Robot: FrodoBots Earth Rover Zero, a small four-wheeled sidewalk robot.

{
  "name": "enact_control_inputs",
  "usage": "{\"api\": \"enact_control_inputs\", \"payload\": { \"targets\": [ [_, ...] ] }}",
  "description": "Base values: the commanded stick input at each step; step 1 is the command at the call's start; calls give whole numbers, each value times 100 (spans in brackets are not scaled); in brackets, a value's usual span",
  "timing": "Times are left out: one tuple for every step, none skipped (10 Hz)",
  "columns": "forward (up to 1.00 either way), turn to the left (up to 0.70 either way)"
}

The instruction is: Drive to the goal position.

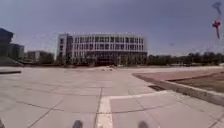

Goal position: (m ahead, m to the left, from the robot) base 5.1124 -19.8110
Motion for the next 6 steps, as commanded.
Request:
{"api": "enact_control_inputs", "payload": {
  "targets": [
    [85, 0],
    [85, 0],
    [72, 0],
    [11, 0],
    [20, 0],
    [78, 0]
  ]
}}
